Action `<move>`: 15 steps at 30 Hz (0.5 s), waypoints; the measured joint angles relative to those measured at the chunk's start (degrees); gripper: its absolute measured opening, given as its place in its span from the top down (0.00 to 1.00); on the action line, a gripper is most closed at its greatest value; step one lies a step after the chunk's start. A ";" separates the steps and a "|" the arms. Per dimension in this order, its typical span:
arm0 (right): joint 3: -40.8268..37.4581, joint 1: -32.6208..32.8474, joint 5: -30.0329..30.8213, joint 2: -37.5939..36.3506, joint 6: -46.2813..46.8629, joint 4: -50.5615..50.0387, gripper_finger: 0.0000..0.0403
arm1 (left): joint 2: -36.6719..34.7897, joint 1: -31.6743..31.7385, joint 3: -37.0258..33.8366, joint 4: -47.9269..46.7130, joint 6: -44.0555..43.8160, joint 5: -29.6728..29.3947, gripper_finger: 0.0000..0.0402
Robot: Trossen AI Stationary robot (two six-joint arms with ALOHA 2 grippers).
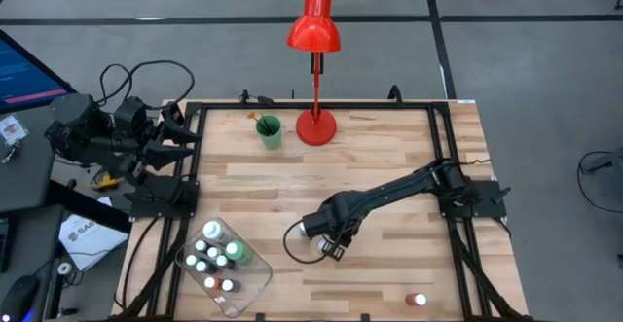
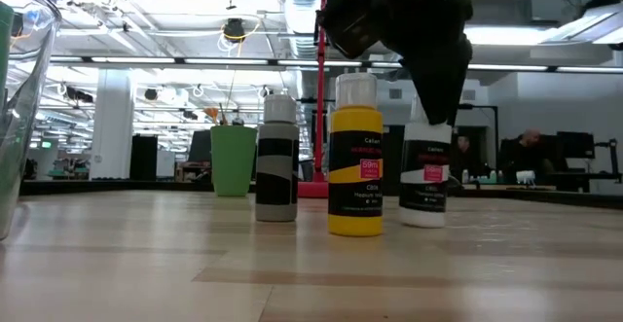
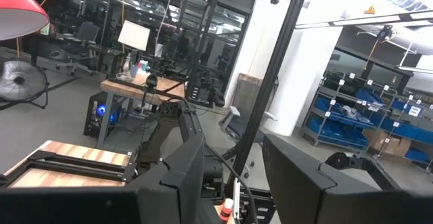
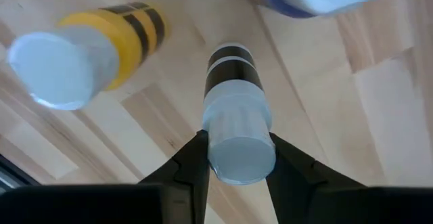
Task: Pick & Place Paint Supplies
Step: Move the white coloring bottle to the center of the table, then put the orange coloring bottle into the transparent bin
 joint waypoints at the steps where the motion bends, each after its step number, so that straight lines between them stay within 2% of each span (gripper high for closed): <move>1: 0.11 0.16 0.00 0.06 0.03 0.05 0.73 | 0.00 0.00 0.00 0.02 0.00 0.00 0.65; 4: 0.23 0.48 -0.01 0.12 0.39 0.37 0.69 | 0.00 0.00 0.00 0.02 0.00 0.02 0.65; 11: 0.14 0.69 -0.05 0.03 0.30 0.90 0.40 | 0.00 0.00 0.00 0.02 0.02 0.04 0.65; 15: 0.14 0.69 -0.05 -0.28 0.16 0.75 0.32 | 0.00 0.00 0.00 0.02 0.02 0.04 0.65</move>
